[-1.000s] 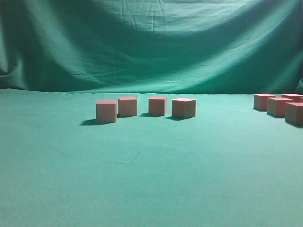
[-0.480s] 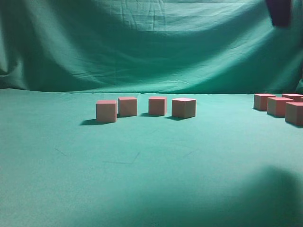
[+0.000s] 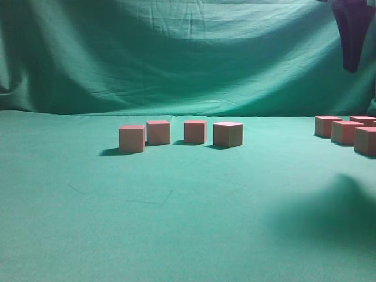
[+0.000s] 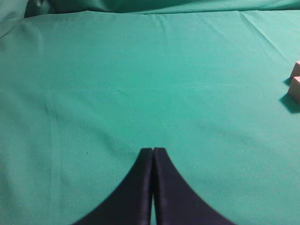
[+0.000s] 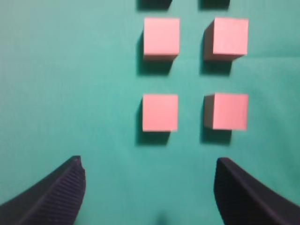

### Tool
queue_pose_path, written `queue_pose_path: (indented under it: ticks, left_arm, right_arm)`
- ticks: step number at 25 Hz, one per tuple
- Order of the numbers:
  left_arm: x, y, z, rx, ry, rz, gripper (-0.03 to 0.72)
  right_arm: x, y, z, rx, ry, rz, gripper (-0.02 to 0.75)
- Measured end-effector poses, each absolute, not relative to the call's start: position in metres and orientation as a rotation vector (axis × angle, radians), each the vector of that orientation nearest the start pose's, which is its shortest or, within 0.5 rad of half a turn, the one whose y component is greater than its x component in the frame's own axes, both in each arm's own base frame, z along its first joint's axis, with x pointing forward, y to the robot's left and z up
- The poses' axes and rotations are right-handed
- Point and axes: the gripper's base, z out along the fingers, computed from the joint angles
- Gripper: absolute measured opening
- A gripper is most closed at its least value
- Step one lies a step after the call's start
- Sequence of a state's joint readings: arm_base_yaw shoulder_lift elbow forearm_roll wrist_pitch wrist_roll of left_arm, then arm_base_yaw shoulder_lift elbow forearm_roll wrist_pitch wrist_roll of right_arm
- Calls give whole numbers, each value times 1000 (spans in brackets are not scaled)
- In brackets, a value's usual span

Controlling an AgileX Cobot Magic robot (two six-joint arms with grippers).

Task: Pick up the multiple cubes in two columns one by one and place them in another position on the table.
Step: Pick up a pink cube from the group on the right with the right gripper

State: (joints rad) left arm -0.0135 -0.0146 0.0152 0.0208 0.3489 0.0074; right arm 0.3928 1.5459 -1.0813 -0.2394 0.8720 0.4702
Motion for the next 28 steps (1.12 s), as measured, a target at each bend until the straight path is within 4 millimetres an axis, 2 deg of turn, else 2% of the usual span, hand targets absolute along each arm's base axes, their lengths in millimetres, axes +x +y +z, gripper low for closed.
queue_pose_path:
  ticks: [6, 16, 25, 26, 28]
  left_arm:
    - [53, 0, 177, 32, 1833, 16, 0]
    - [53, 0, 177, 32, 1833, 16, 0]
    - [53, 0, 177, 32, 1833, 16, 0]
    - [53, 0, 177, 32, 1833, 16, 0]
    - [53, 0, 177, 32, 1833, 16, 0]
  right_arm:
    - [302, 88, 232, -23, 2783, -82, 560]
    - [320, 95, 192, -119, 2825, -87, 560]
    - [329, 100, 172, -141, 2817, -68, 560]
    - [330, 100, 170, -145, 2820, -69, 514]
    - [331, 100, 167, -150, 2821, -69, 504]
